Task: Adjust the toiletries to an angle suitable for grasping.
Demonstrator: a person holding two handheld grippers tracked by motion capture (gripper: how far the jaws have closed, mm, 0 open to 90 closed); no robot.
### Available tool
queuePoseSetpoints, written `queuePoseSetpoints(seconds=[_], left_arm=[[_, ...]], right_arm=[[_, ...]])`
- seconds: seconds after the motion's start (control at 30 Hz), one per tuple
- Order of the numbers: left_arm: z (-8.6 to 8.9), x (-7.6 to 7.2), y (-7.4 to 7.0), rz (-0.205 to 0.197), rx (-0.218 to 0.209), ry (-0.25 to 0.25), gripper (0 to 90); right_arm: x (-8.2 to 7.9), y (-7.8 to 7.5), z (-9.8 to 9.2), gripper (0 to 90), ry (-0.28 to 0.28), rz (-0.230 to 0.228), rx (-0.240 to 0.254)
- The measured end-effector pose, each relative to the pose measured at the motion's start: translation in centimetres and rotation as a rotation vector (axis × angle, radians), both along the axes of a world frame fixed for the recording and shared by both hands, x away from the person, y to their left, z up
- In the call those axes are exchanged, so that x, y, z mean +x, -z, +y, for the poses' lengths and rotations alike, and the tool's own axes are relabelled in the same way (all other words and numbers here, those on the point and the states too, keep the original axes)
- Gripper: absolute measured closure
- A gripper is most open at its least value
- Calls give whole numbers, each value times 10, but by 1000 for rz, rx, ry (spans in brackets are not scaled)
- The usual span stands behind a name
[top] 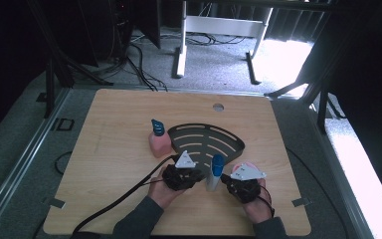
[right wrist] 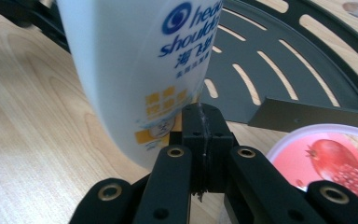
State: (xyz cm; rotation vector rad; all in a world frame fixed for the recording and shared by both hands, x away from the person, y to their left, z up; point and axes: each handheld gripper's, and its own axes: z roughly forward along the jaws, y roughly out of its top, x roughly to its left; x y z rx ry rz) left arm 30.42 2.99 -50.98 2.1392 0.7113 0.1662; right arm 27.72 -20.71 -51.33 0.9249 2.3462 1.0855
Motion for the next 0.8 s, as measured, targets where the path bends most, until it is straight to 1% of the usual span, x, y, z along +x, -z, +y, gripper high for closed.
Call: queuePoseSetpoints(seconds=[0.03,0.07,0.2,0.3,0.4,0.47,0.57,0.6,0.63,0.77,0.8], left_arm=[[-1,0,2,5,12,0,774],[-2,0,4,0,23,-4,773],[-3,1,6,-1,18,-4,774],[-3,3,8,-5,31,-17,782],[-3,4,9,-2,26,-21,782],[-3,5,10,-2,24,-23,789],[-3,7,11,9,13,-20,804],[-3,7,11,9,13,-20,810],[-3,7,10,18,15,-22,814],[-2,7,10,20,20,-20,828],[-2,7,9,22,22,-19,831]], right_arm=[[0,0,1,898,-3,2,1],[-1,1,2,898,-18,2,-1],[-1,3,5,898,-32,6,-9],[-1,4,9,898,-32,7,-19],[0,3,9,899,-20,11,-16],[1,4,10,899,-22,11,-16],[1,3,9,900,-30,16,-14],[1,3,9,900,-35,16,-14],[1,3,9,900,-44,16,-15],[0,3,10,900,-61,25,-12],[-2,2,10,900,-79,30,-14]])
